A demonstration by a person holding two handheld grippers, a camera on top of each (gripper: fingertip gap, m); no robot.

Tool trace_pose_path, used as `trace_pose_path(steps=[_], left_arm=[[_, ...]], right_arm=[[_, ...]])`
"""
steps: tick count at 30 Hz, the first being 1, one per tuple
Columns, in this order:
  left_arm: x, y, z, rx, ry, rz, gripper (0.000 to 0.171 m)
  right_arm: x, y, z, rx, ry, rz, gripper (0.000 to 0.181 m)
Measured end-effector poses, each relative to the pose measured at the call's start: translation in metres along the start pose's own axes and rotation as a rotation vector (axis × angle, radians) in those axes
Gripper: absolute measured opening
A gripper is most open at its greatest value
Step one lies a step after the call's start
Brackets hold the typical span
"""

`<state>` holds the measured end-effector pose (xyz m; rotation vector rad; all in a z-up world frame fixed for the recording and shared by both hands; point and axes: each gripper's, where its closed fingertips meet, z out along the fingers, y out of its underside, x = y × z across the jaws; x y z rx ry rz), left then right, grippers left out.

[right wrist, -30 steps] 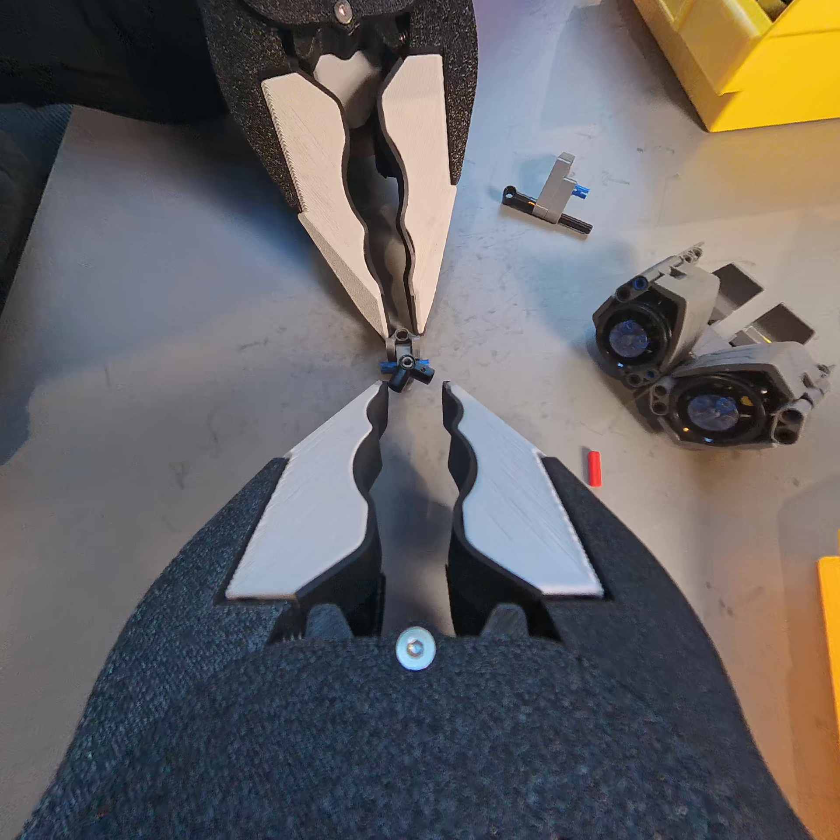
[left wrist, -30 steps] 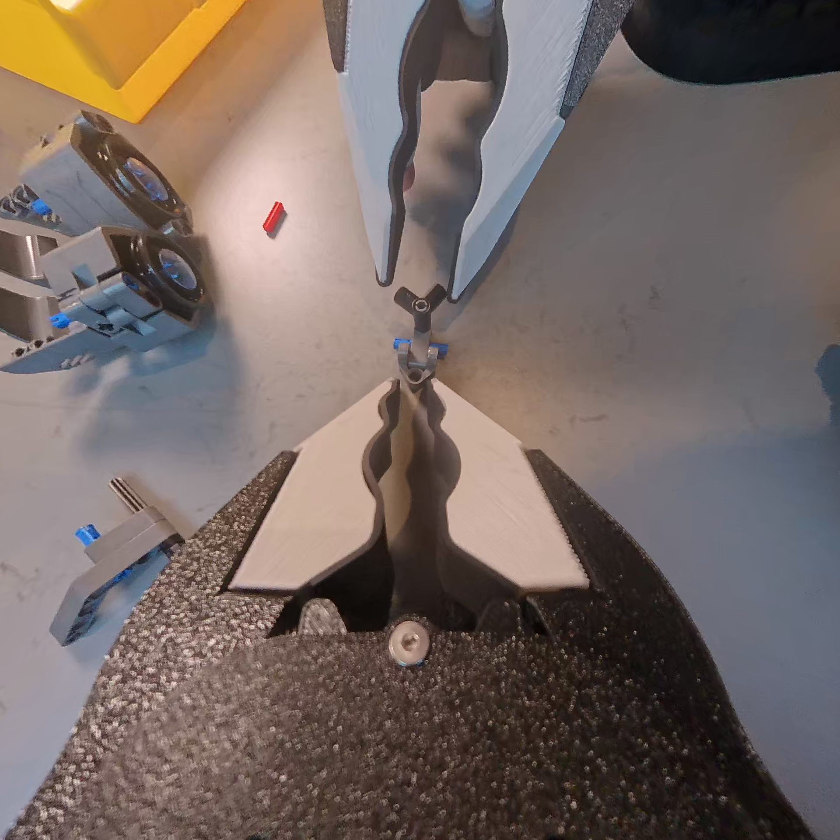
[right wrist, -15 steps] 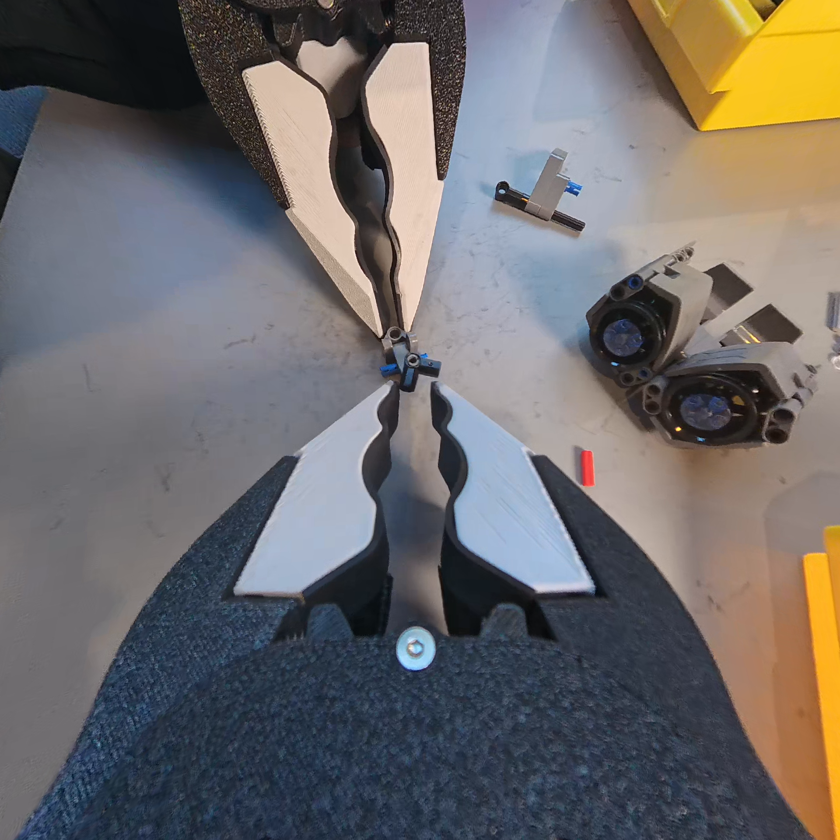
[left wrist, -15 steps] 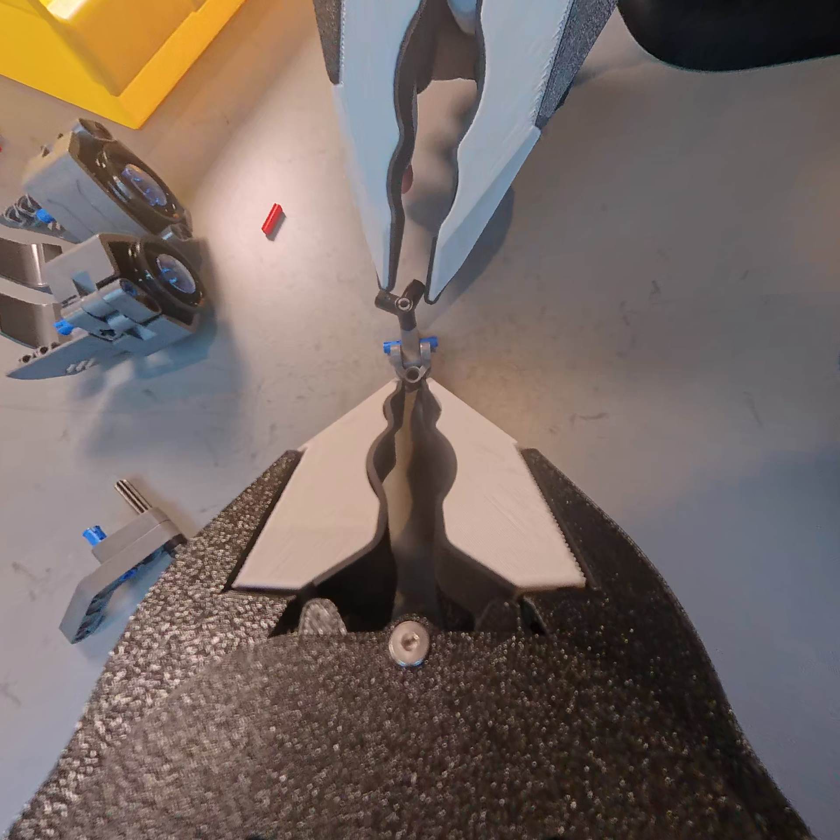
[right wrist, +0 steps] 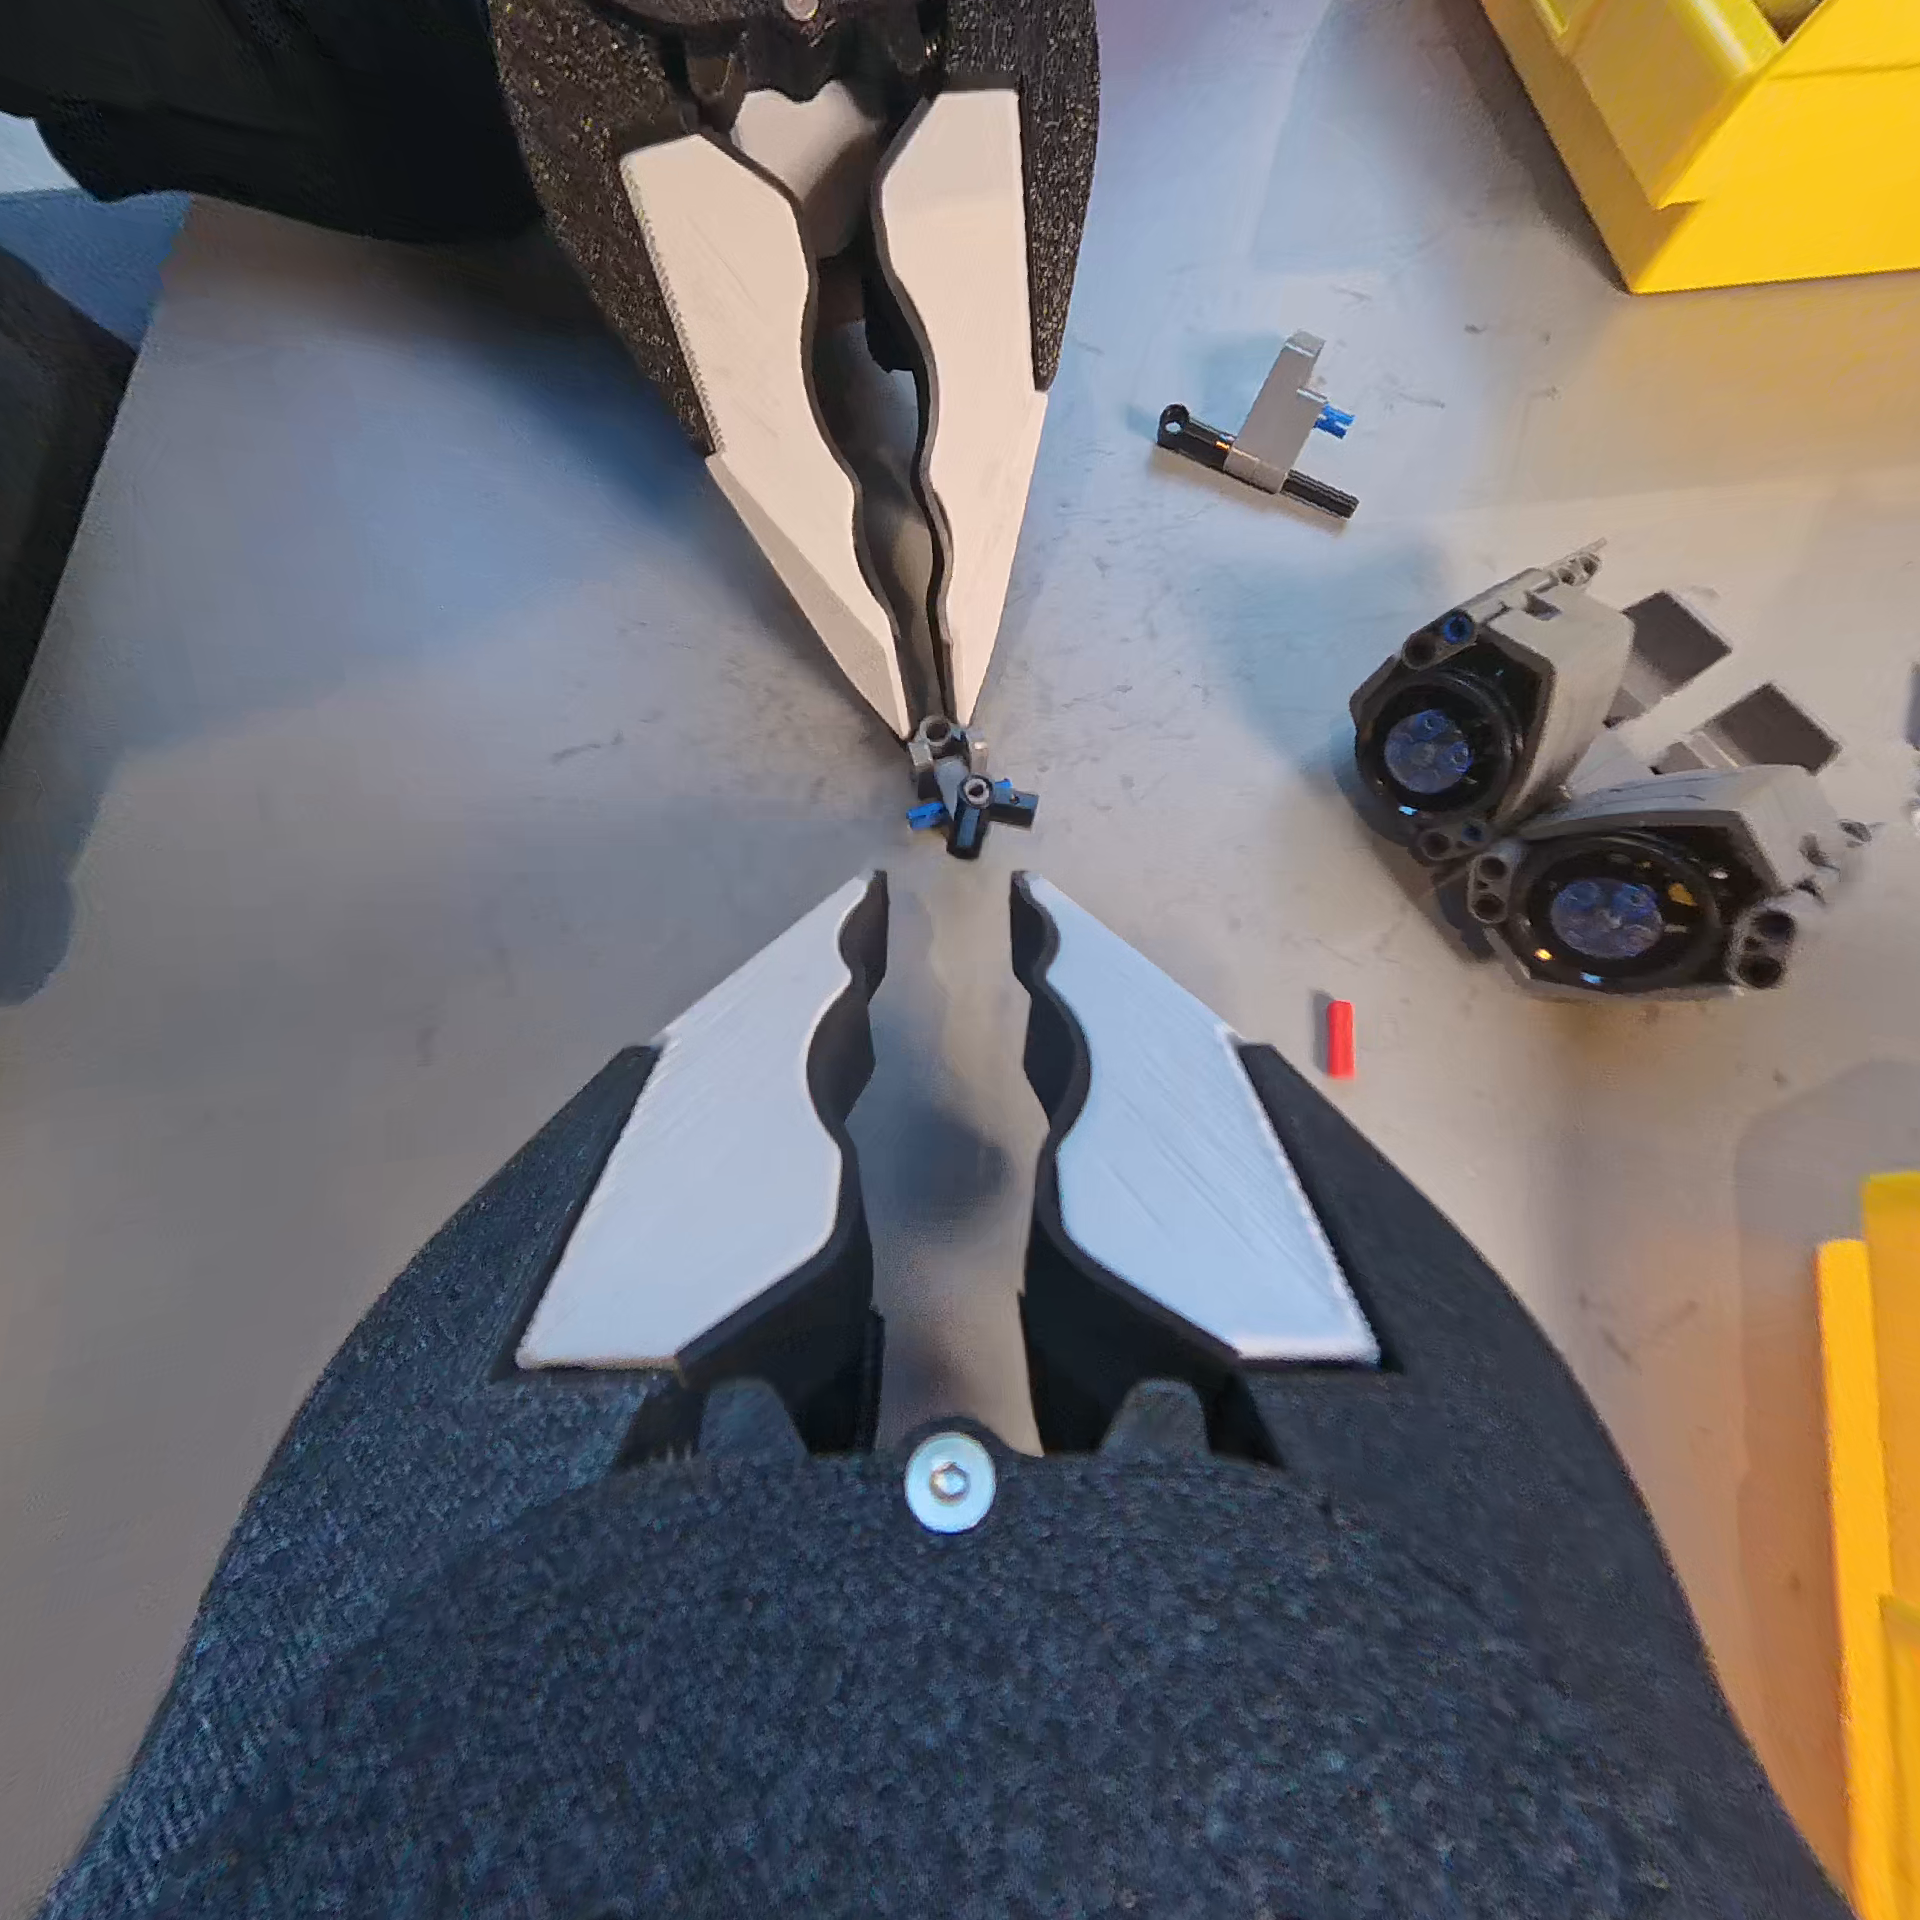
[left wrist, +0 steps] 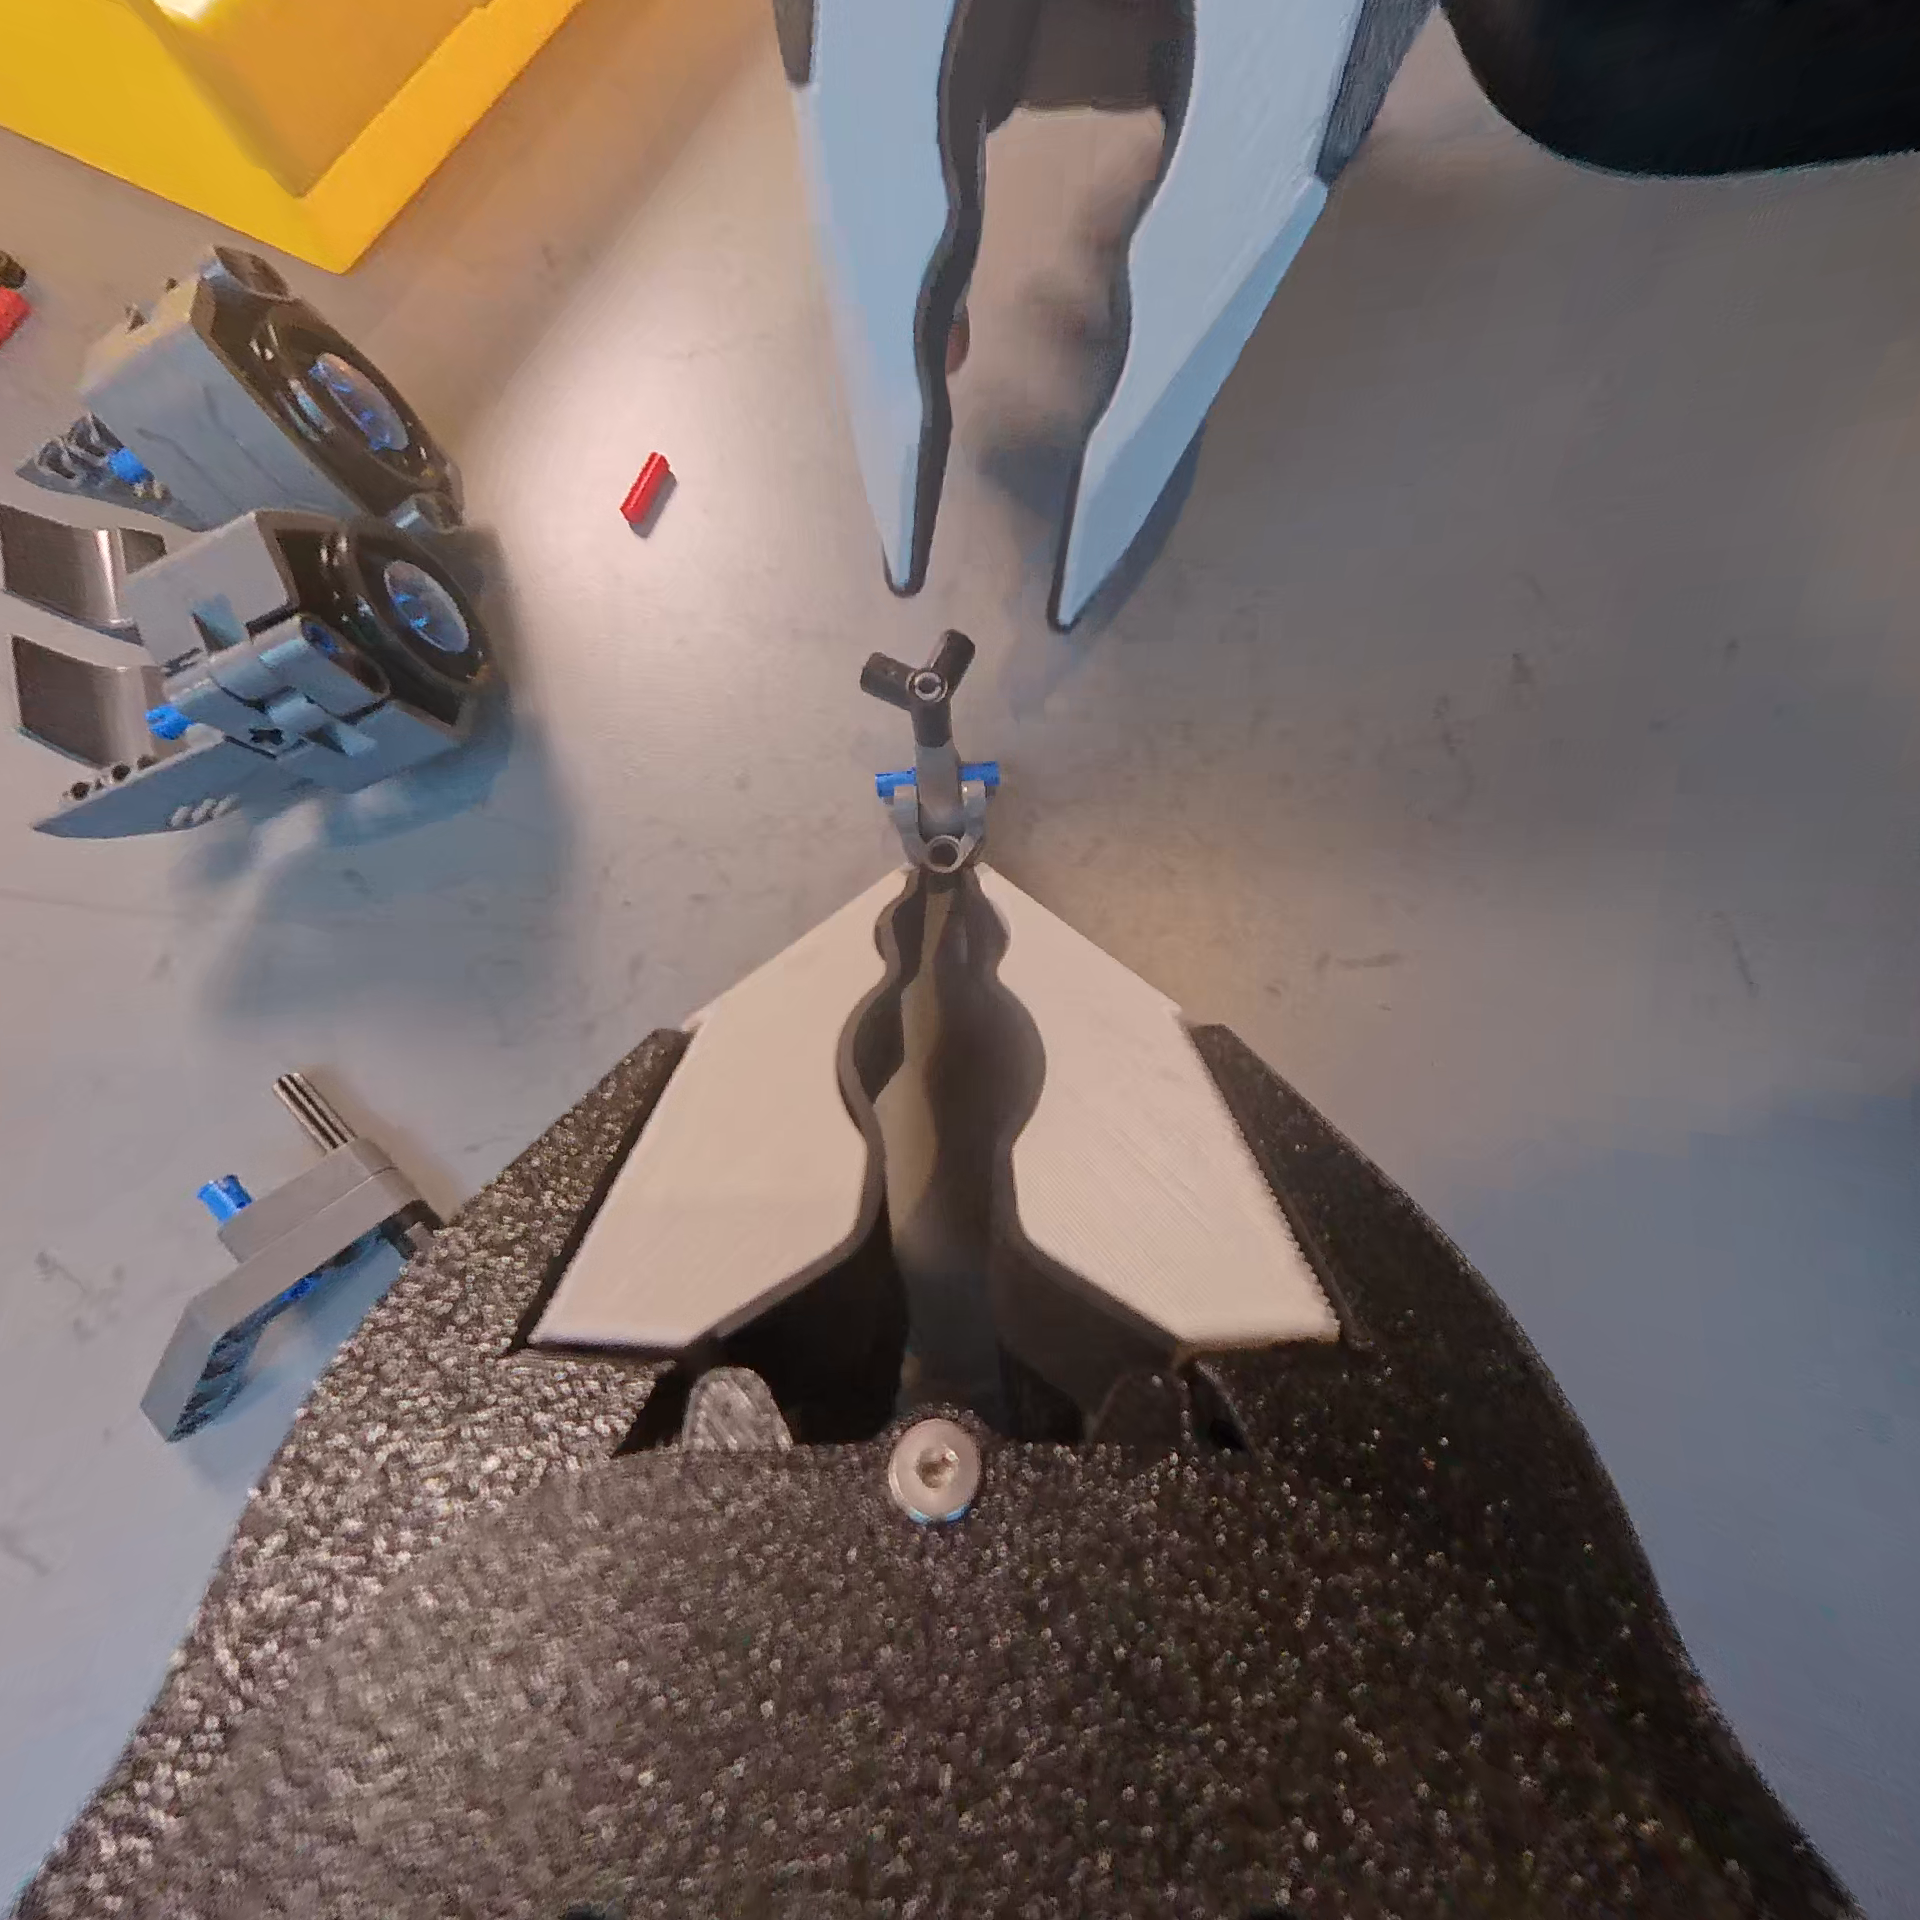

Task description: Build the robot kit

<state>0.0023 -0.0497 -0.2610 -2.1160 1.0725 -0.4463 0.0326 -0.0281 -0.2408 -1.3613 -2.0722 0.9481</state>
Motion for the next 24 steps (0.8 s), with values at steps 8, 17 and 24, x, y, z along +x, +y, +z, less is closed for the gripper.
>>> trace_pose_path(steps=[8, 17, 24], left_arm=[[-0.013, -0.009, -0.019, 0.065, -0.033, -0.036, 0.016], [-0.026, -0.036, -0.04, 0.276, -0.018, -0.192, 0.02], [-0.017, -0.076, -0.065, 0.606, 0.278, -0.509, 0.02]], right_arm=[[0.077, 0.025, -0.022, -0.158, 0.228, 0.132, 0.018], [0.075, 0.024, -0.008, -0.129, 0.203, 0.119, 0.002], [0.013, -0.079, -0.023, 0.209, 0.247, -0.343, 0.002]])
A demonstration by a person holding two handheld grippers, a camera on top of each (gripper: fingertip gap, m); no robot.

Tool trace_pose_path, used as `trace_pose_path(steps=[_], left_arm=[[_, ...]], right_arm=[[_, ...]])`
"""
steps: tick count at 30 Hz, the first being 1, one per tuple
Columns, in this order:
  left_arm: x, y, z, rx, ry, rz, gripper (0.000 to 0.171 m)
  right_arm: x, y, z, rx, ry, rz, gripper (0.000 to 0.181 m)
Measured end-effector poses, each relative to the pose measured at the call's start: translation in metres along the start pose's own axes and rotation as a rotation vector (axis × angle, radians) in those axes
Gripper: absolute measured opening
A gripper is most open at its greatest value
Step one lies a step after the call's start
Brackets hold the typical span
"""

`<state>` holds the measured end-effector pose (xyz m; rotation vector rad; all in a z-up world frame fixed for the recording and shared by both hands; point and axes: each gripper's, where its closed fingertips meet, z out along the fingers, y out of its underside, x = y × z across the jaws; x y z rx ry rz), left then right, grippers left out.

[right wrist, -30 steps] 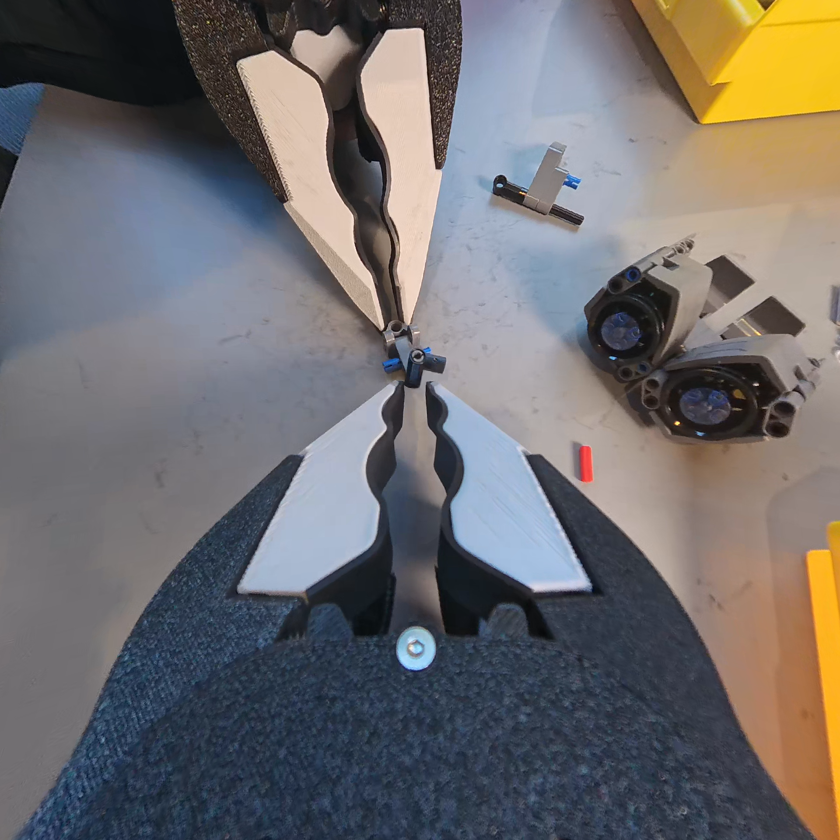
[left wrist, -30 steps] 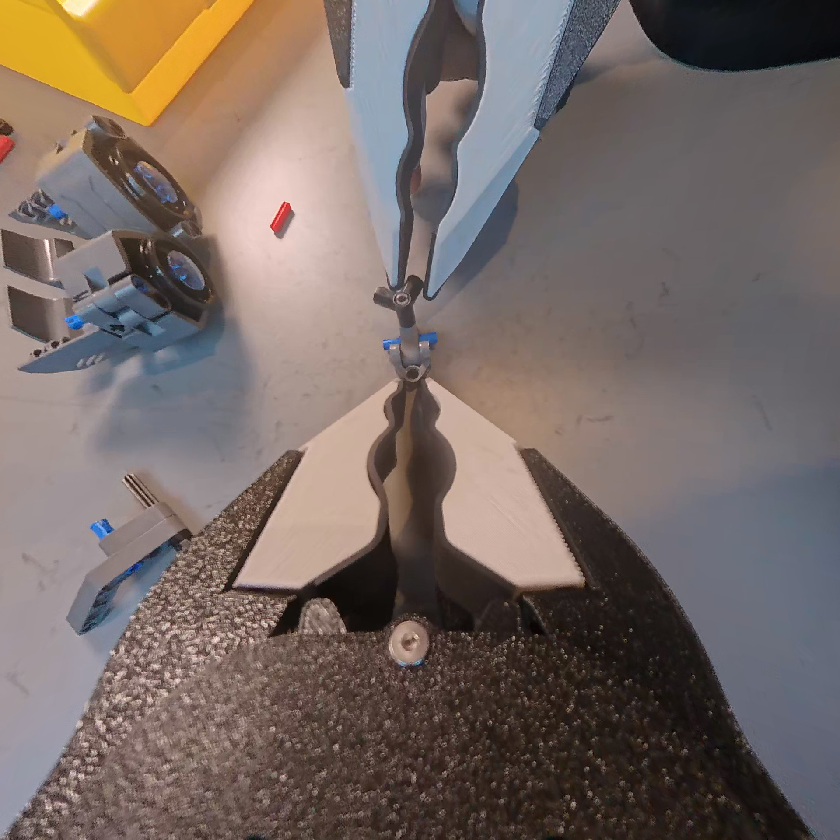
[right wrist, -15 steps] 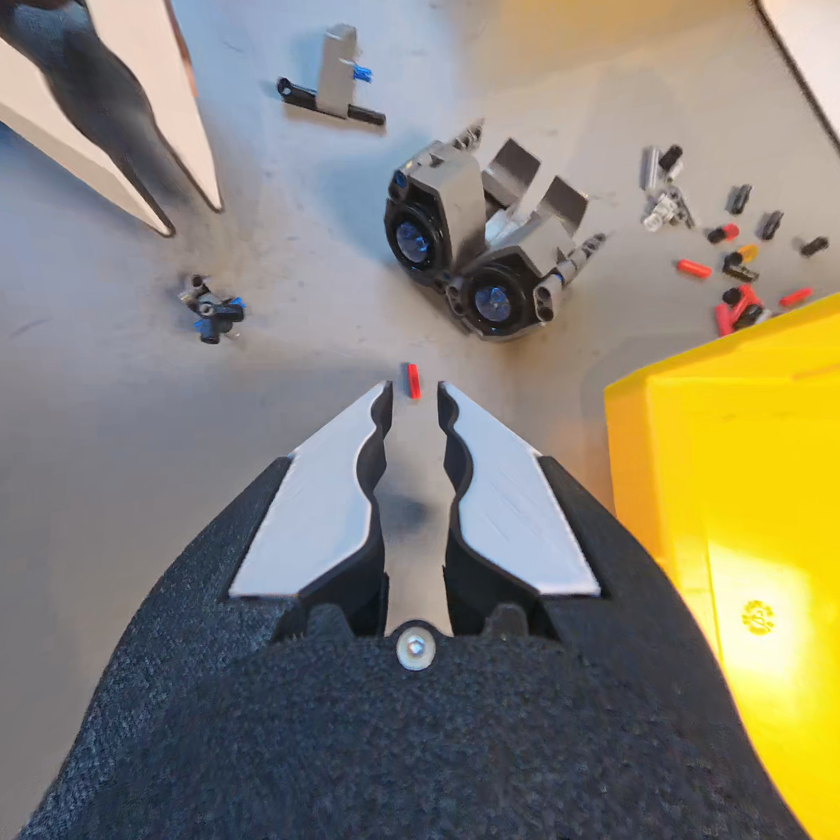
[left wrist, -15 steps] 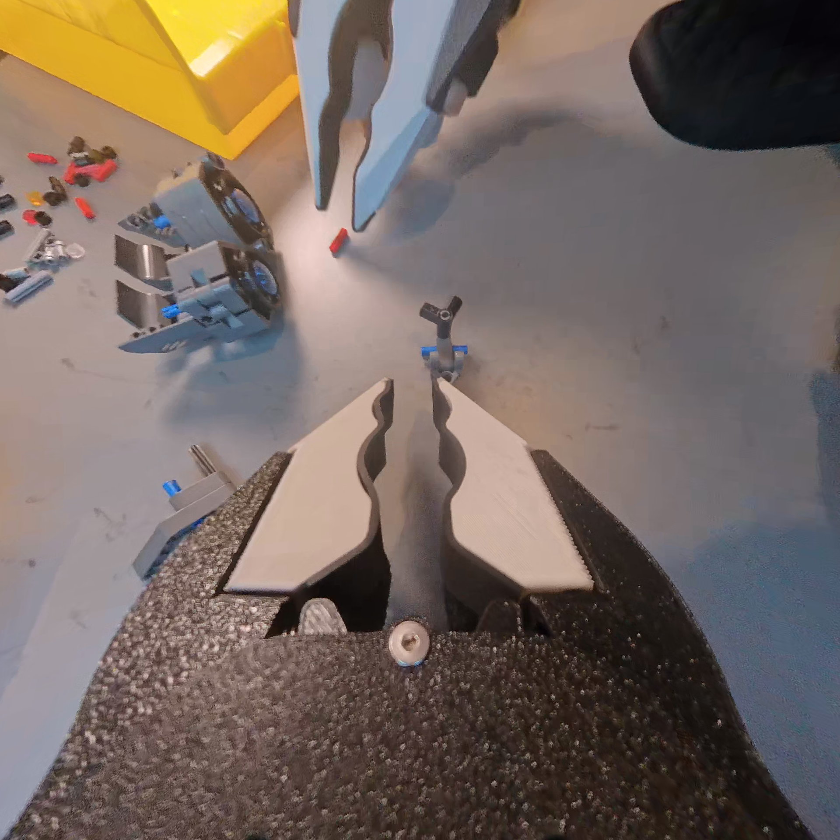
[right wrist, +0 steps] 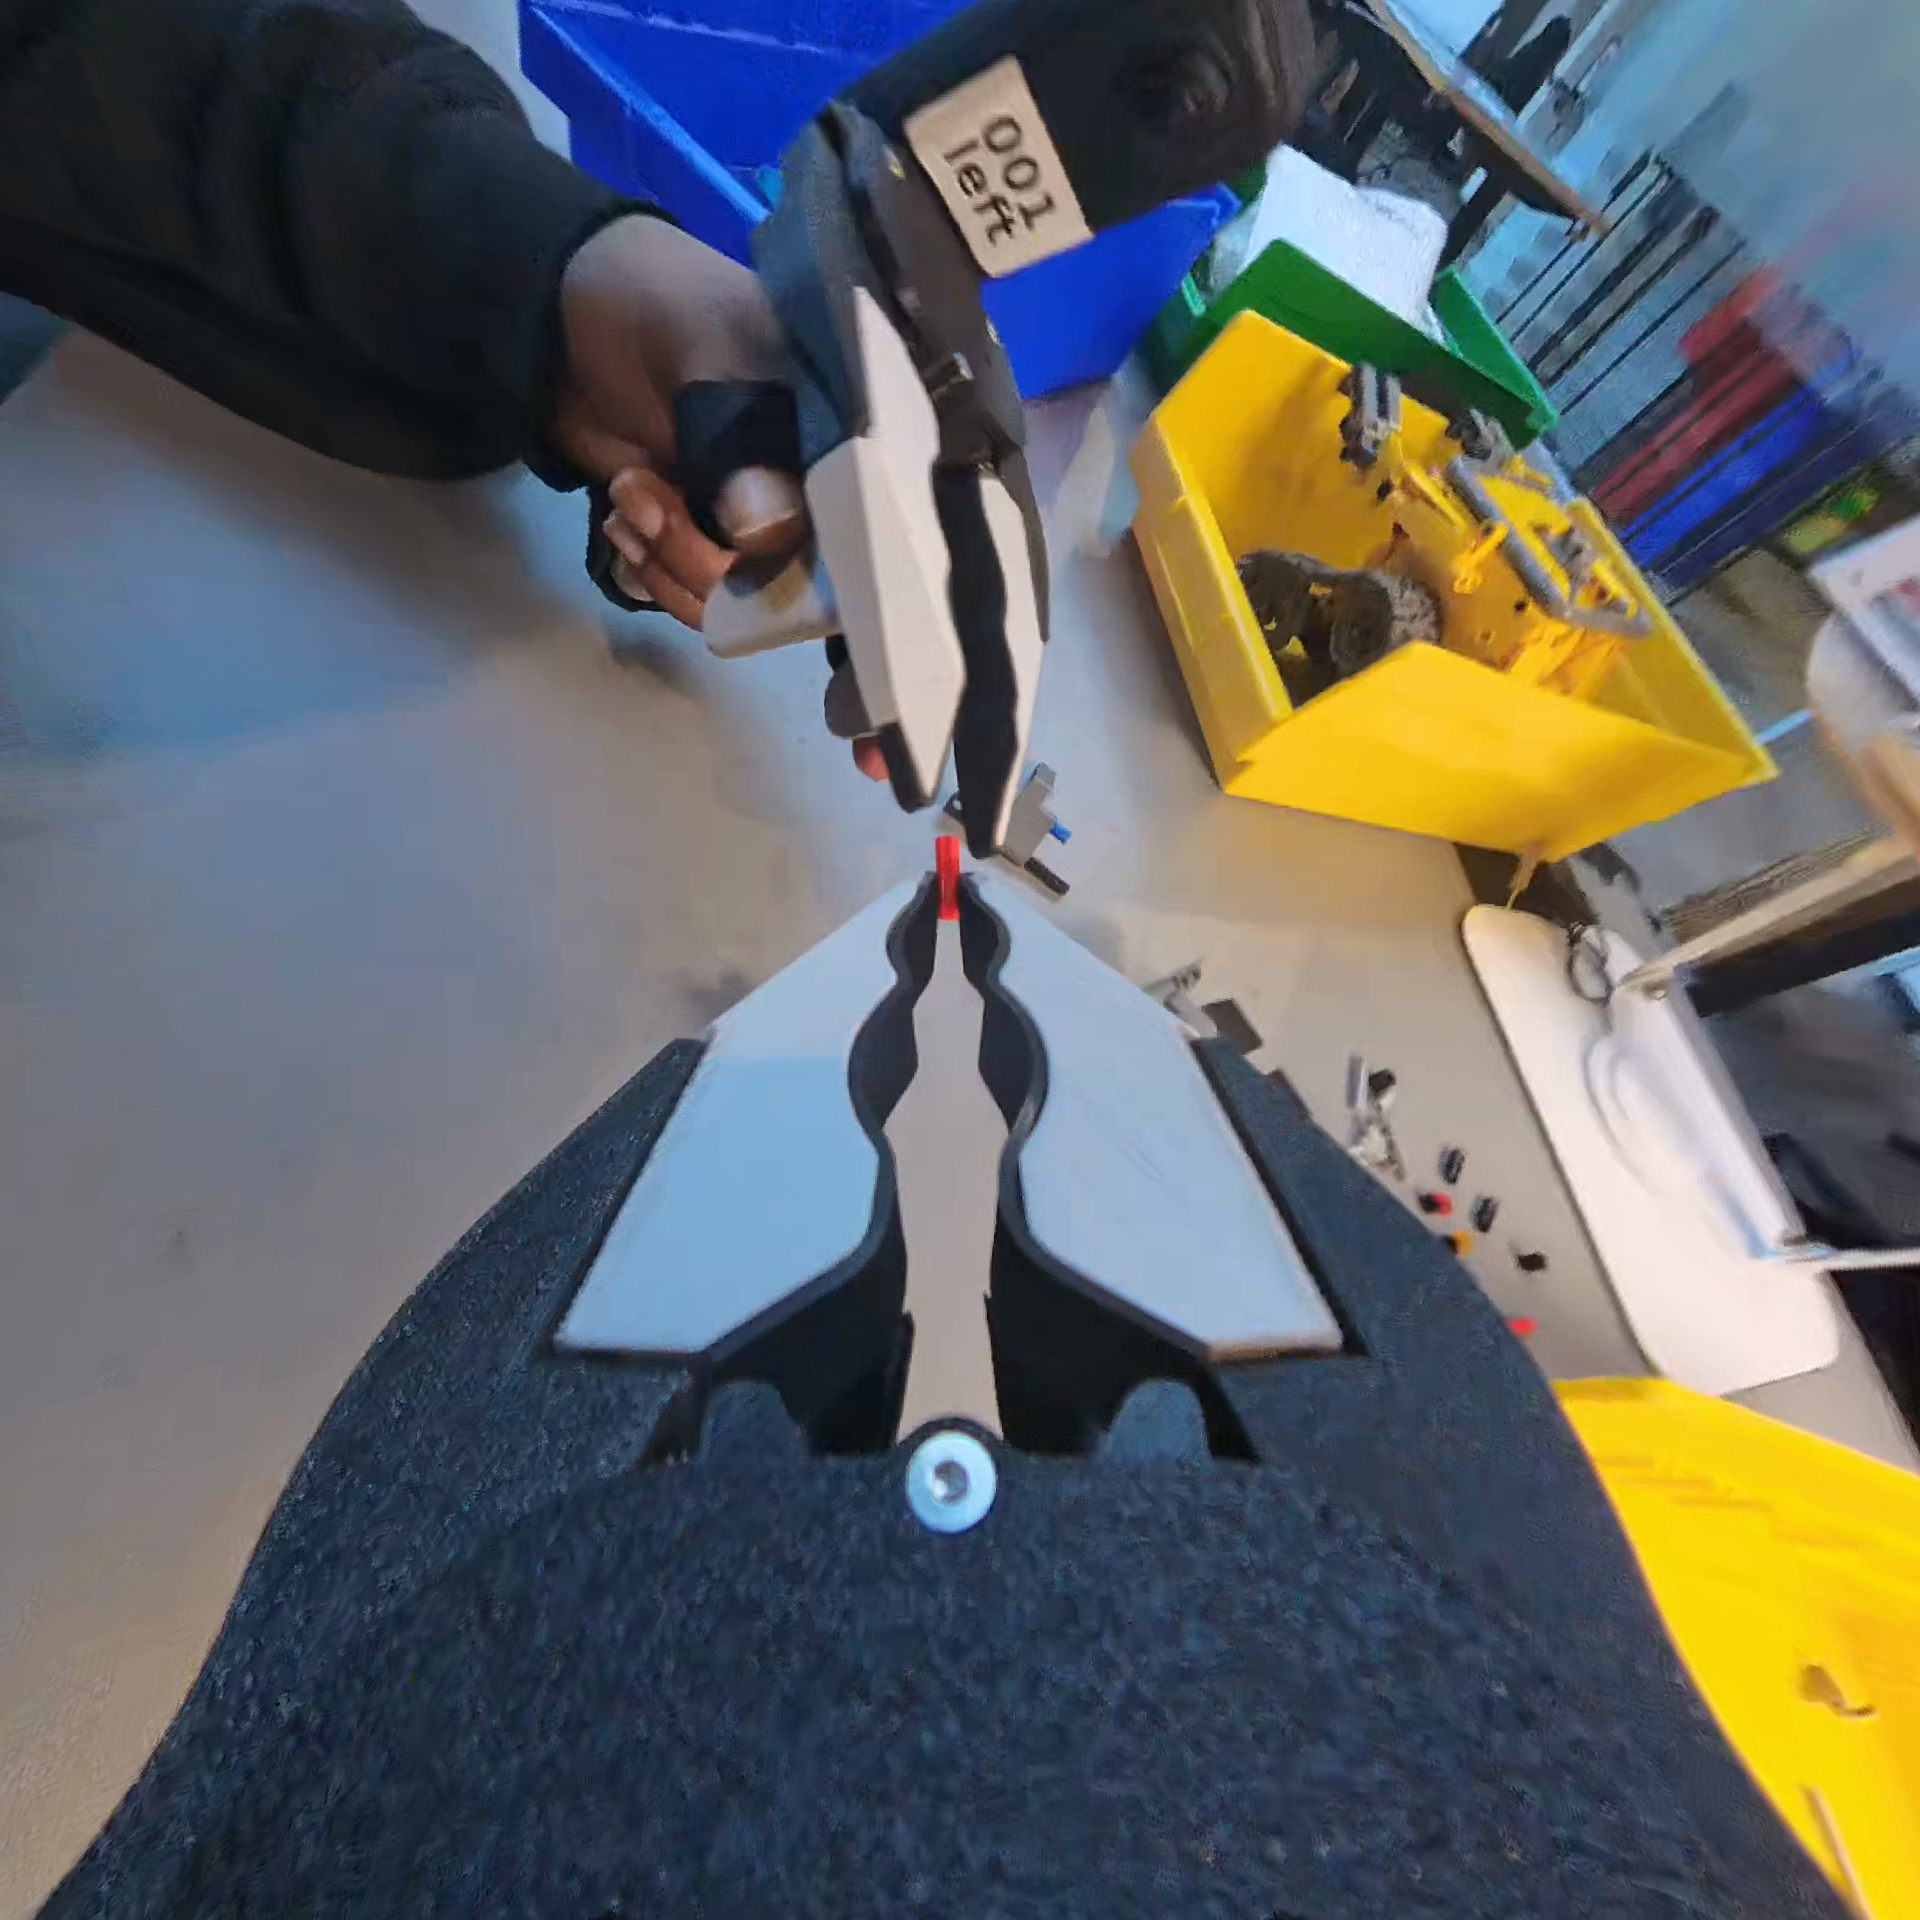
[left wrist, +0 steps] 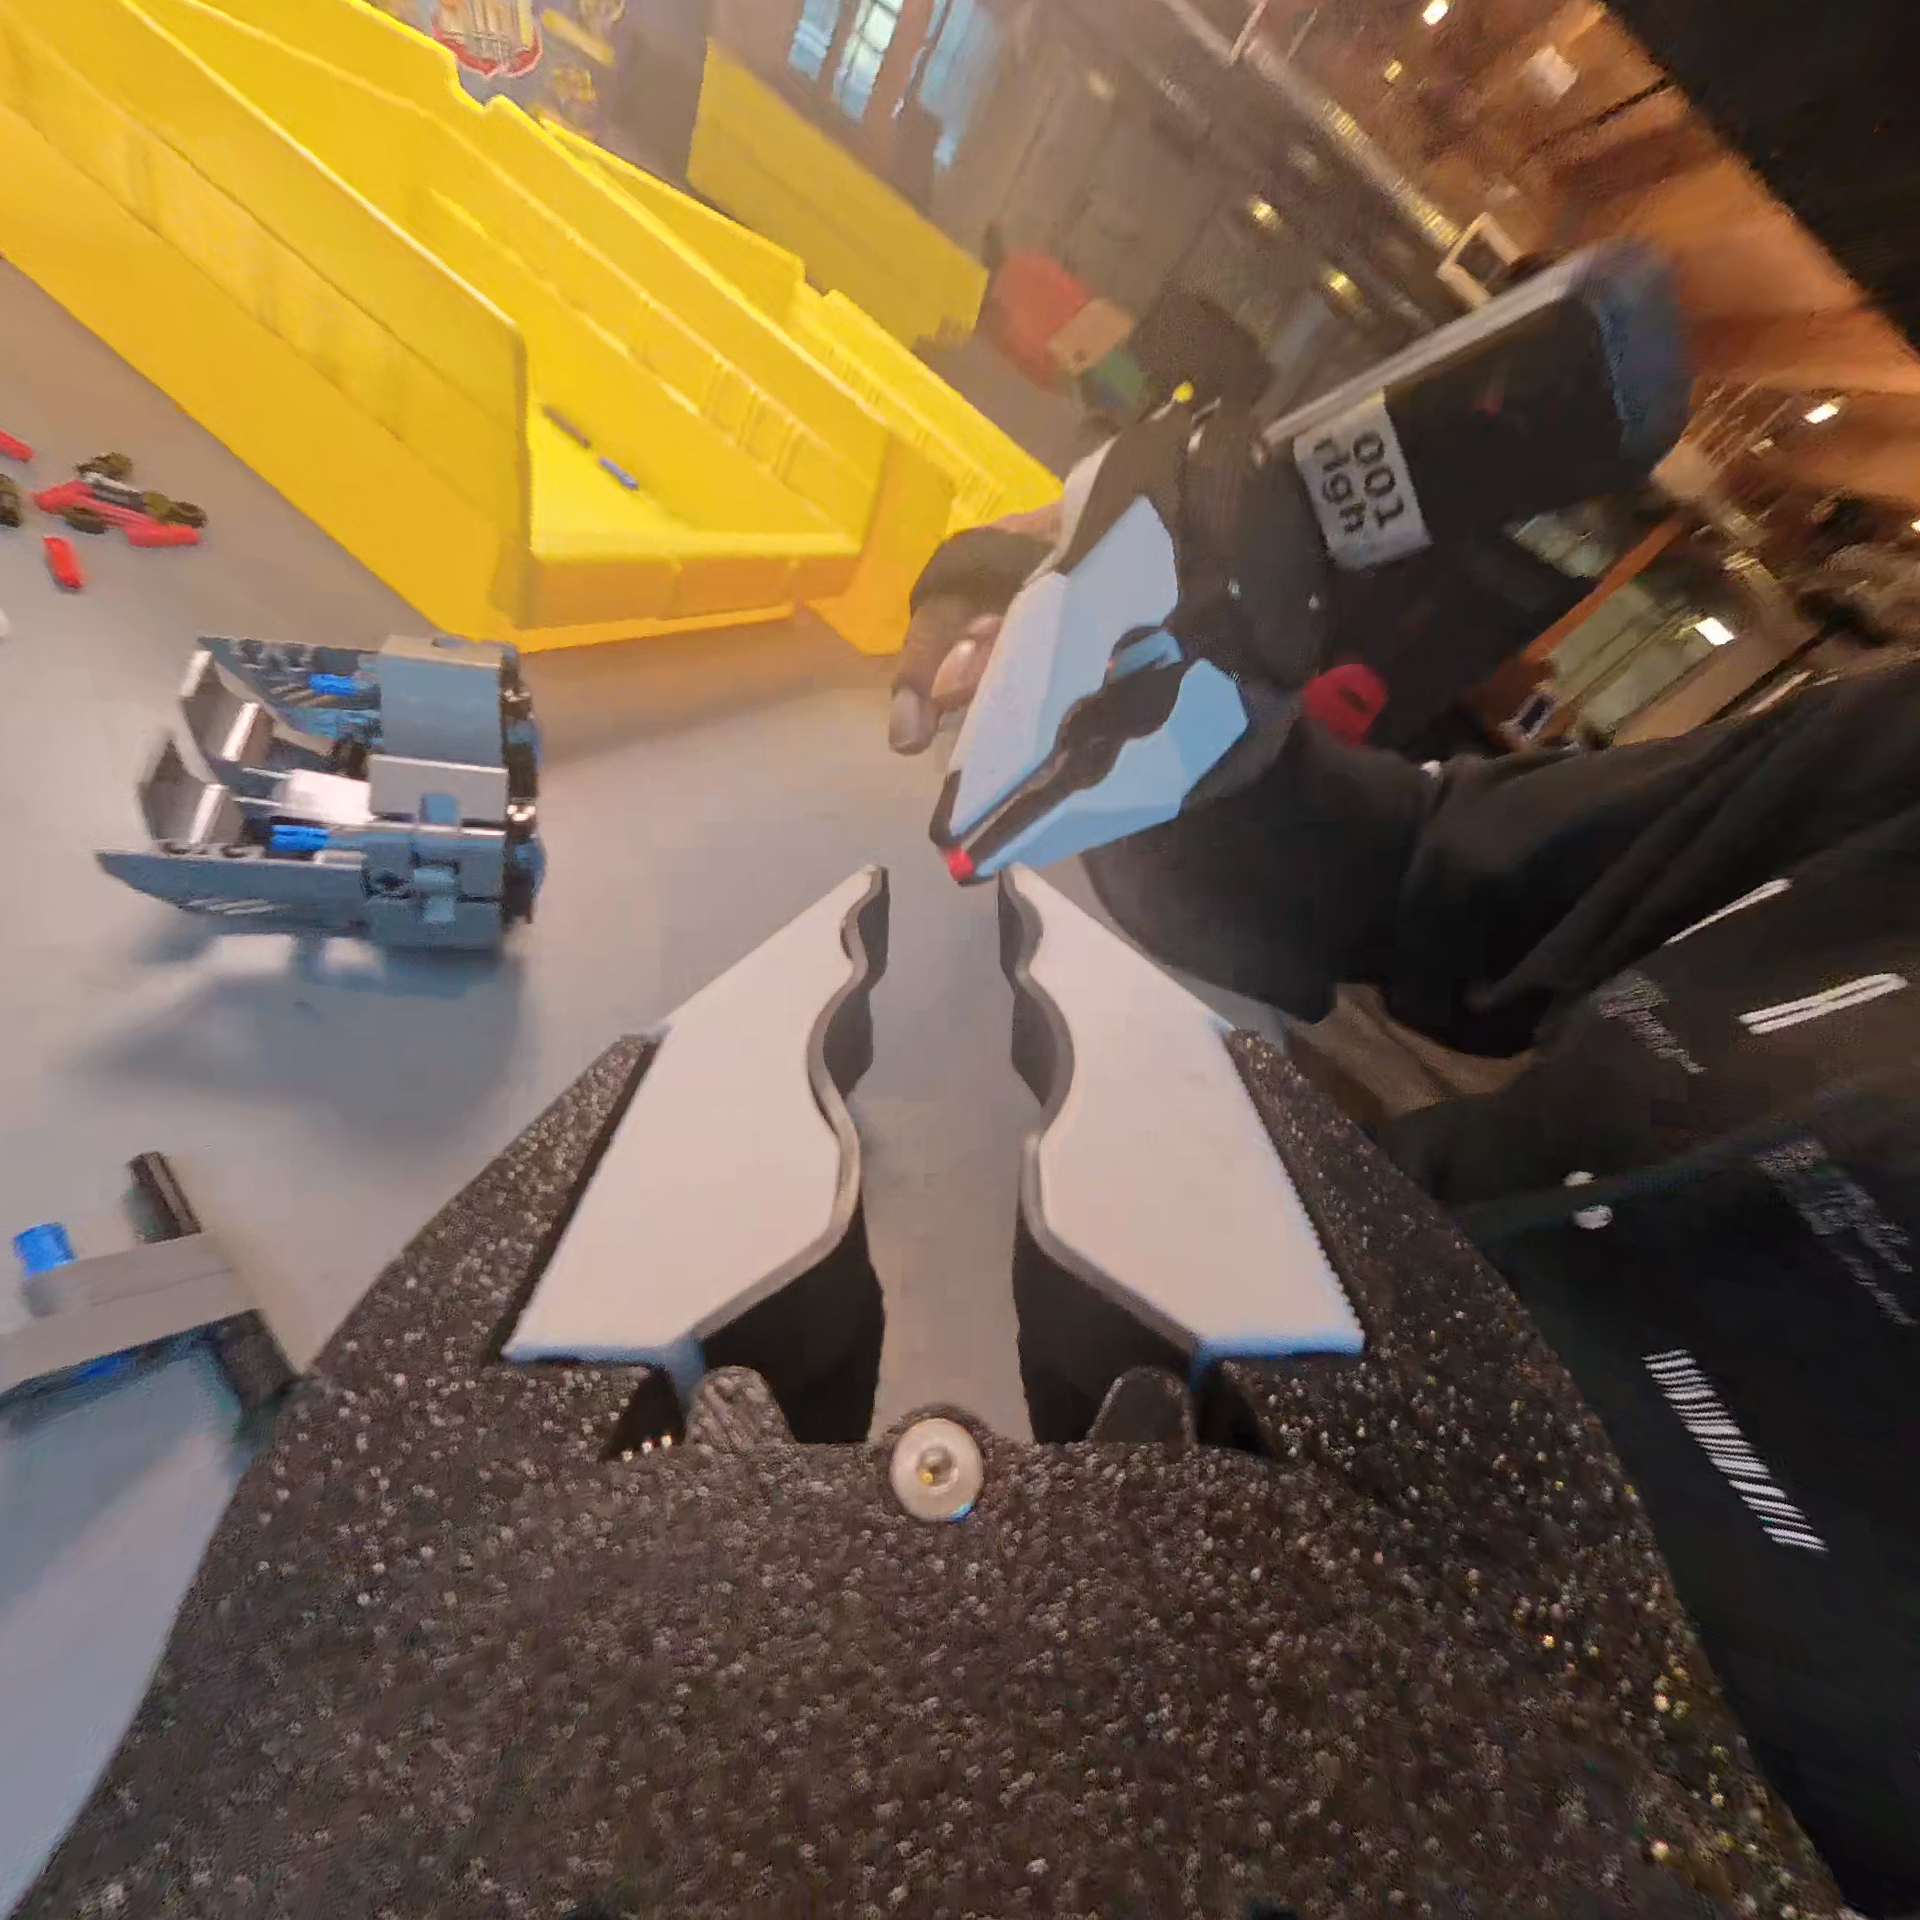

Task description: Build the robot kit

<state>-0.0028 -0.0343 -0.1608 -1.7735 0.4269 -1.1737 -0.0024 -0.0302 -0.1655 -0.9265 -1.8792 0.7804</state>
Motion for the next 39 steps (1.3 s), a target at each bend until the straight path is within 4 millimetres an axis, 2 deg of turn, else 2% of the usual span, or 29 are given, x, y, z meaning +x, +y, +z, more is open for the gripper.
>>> trace_pose_path(steps=[3, 9, 15, 19, 33, 39], left_arm=[[0.01, -0.002, -0.001, 0.007, 0.059, -0.008, 0.015], [0.023, -0.003, 0.0, 0.009, 0.095, 0.045, 0.004], [0.052, -0.016, -0.007, 0.106, 0.312, -0.017, 0.003], [0.062, -0.019, -0.009, 0.131, 0.369, -0.01, 0.002], [0.067, -0.022, -0.01, 0.153, 0.361, 0.051, 0.002], [0.069, -0.02, -0.008, 0.145, 0.364, 0.064, 0.002]], right_arm=[[-0.003, -0.009, 0.001, -0.023, 0.044, -0.095, 0.002], [-0.006, -0.023, -0.007, 0.002, 0.07, -0.149, 0.002], [-0.012, -0.053, -0.024, 0.197, 0.023, -0.063, 0.002], [-0.015, -0.063, -0.03, 0.25, 0.0, -0.033, 0.003], [-0.016, -0.064, -0.032, 0.251, -0.013, -0.007, 0.007], [-0.017, -0.064, -0.031, 0.248, -0.016, -0.008, 0.003]])
